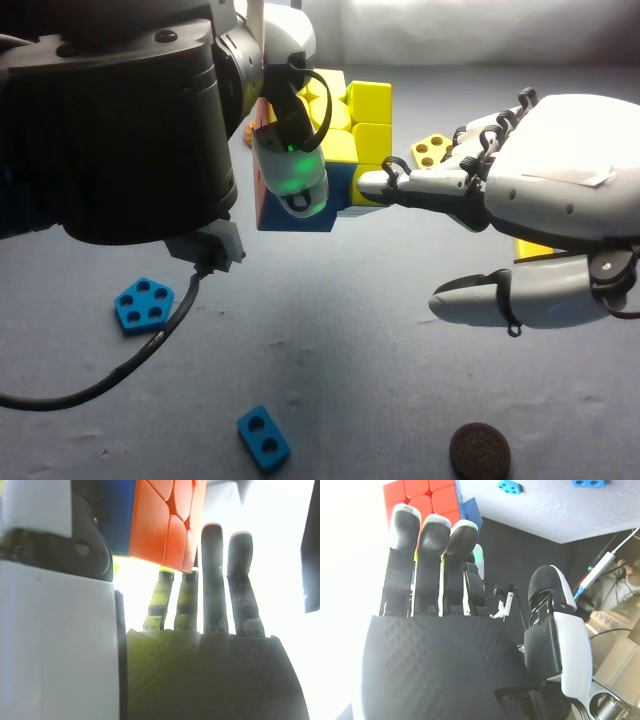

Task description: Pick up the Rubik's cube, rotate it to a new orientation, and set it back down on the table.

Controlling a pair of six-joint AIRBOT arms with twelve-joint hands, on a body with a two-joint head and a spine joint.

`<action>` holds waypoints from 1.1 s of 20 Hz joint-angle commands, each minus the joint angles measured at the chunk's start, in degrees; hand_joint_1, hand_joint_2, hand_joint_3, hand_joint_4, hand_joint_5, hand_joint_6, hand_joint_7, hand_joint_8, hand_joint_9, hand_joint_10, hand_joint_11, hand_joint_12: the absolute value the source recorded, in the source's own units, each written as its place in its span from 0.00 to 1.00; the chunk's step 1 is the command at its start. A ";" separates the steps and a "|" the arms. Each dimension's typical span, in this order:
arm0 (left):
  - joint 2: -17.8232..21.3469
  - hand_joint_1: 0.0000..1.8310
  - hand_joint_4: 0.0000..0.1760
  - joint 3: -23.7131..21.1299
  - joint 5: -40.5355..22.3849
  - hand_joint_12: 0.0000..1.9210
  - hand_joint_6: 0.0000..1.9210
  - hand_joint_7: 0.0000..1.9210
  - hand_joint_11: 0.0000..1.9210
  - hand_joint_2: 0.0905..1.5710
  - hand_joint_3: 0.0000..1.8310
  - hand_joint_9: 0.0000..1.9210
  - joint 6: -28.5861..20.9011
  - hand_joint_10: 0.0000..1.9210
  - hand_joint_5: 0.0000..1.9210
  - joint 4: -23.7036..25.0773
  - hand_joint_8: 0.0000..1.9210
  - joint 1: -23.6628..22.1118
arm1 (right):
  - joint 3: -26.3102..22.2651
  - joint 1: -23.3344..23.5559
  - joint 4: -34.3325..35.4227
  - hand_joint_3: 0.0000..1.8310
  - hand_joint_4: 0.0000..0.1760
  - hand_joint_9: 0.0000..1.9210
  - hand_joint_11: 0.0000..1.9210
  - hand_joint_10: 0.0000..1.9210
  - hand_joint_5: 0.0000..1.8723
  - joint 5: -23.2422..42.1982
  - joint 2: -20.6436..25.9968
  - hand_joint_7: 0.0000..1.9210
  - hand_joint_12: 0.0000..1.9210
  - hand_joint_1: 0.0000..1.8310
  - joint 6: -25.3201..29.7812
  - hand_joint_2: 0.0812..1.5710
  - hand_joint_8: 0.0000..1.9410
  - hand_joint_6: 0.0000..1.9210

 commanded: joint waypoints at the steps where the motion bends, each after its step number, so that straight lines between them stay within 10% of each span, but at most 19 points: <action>1: 0.64 0.56 0.16 0.02 0.33 0.96 0.90 0.25 0.11 0.89 0.00 0.15 -0.34 0.88 0.26 5.78 0.91 -1.32 | 0.00 0.85 0.50 0.00 0.00 0.31 0.26 1.00 0.10 6.57 -0.04 0.29 1.00 0.09 -0.36 0.76 0.90 0.01; 5: 0.69 0.56 0.00 0.00 0.34 0.95 0.85 0.12 0.10 0.86 0.00 0.14 -0.34 0.88 0.28 5.77 0.88 -1.37 | 0.26 0.98 0.59 0.00 0.00 0.32 0.27 1.00 0.10 6.22 -0.35 0.29 1.00 0.09 -0.69 0.76 0.91 0.00; 8: 0.73 0.56 0.15 0.04 0.33 0.95 0.91 0.25 0.10 0.88 0.00 0.14 -0.34 0.87 0.26 5.77 0.90 -1.45 | 1.08 0.87 0.60 0.00 0.00 0.30 0.25 1.00 0.09 5.70 -1.09 0.28 1.00 0.08 -0.96 0.77 0.90 0.00; 22: 0.78 0.56 0.14 -0.02 0.33 0.96 0.88 0.25 0.10 0.88 0.00 0.14 -0.36 0.88 0.27 5.76 0.91 -1.57 | 3.73 0.08 1.20 0.00 0.00 0.30 0.26 1.00 0.10 5.34 -5.28 0.28 1.00 0.08 -2.92 0.77 0.90 0.00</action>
